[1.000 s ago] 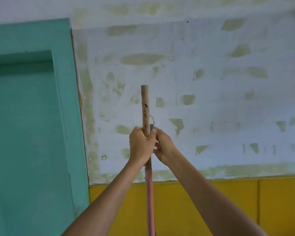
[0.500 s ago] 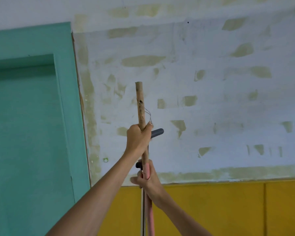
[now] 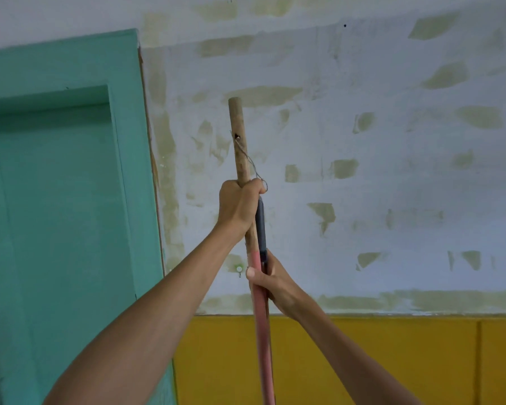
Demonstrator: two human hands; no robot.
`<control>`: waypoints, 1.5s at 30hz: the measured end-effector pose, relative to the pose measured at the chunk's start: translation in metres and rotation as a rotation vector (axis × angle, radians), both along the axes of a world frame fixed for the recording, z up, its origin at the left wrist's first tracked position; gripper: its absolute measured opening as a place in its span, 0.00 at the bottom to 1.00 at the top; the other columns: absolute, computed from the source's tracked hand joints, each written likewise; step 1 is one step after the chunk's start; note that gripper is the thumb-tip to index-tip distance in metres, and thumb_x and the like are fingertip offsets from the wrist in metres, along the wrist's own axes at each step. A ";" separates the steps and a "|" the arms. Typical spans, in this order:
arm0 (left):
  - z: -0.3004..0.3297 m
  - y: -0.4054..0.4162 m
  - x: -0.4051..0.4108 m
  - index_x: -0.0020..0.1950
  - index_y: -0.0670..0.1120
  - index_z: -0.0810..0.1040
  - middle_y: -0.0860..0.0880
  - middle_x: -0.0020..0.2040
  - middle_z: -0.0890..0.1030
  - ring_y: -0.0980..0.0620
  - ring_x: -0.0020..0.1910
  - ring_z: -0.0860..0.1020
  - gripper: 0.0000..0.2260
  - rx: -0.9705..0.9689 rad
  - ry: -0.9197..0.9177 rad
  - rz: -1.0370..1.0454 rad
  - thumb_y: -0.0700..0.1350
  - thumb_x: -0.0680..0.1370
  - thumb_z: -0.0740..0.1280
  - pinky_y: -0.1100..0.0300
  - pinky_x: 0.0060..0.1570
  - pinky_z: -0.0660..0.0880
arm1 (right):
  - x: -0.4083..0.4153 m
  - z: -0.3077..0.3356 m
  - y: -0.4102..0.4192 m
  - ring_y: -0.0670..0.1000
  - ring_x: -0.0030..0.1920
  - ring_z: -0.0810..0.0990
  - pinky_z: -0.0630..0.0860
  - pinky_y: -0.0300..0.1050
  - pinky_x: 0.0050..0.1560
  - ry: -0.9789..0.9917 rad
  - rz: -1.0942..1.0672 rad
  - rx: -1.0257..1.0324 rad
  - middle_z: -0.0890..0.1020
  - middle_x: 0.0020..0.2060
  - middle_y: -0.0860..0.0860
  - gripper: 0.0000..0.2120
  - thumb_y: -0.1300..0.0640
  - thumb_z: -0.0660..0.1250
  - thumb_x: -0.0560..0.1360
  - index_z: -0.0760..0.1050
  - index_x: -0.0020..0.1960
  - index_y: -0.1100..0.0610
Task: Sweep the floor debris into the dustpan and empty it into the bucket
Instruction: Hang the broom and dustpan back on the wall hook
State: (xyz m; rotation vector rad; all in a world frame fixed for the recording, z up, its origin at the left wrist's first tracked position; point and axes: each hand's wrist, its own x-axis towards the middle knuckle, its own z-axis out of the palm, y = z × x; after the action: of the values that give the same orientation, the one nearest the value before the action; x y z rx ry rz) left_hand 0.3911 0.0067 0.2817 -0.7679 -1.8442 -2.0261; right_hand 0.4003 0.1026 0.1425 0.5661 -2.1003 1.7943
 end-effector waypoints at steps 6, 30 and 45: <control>0.008 0.013 0.000 0.28 0.42 0.67 0.49 0.25 0.63 0.50 0.26 0.63 0.13 0.077 0.013 0.038 0.39 0.69 0.68 0.56 0.31 0.66 | -0.003 -0.009 -0.008 0.48 0.26 0.68 0.70 0.44 0.28 0.013 -0.105 -0.094 0.70 0.28 0.48 0.16 0.54 0.72 0.71 0.64 0.41 0.56; 0.073 -0.014 -0.020 0.44 0.43 0.76 0.53 0.27 0.72 0.58 0.23 0.69 0.08 -0.499 0.811 0.394 0.45 0.81 0.63 0.69 0.25 0.66 | -0.018 -0.073 0.018 0.49 0.34 0.75 0.77 0.42 0.38 -0.194 -0.093 0.279 0.74 0.34 0.53 0.18 0.50 0.77 0.67 0.71 0.41 0.58; 0.074 -0.009 -0.041 0.49 0.33 0.78 0.41 0.30 0.76 0.47 0.29 0.77 0.05 -0.997 -0.167 0.096 0.29 0.75 0.65 0.51 0.41 0.83 | -0.043 -0.087 0.013 0.48 0.40 0.79 0.79 0.43 0.38 -0.588 -0.016 0.422 0.78 0.40 0.47 0.17 0.67 0.71 0.69 0.72 0.53 0.52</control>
State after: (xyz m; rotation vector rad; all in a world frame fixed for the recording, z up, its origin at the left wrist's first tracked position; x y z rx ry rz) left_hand 0.3498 -0.0025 0.3557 -0.6925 -2.9236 -1.0292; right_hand 0.3574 0.1154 0.0553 0.1064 -2.9006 1.6472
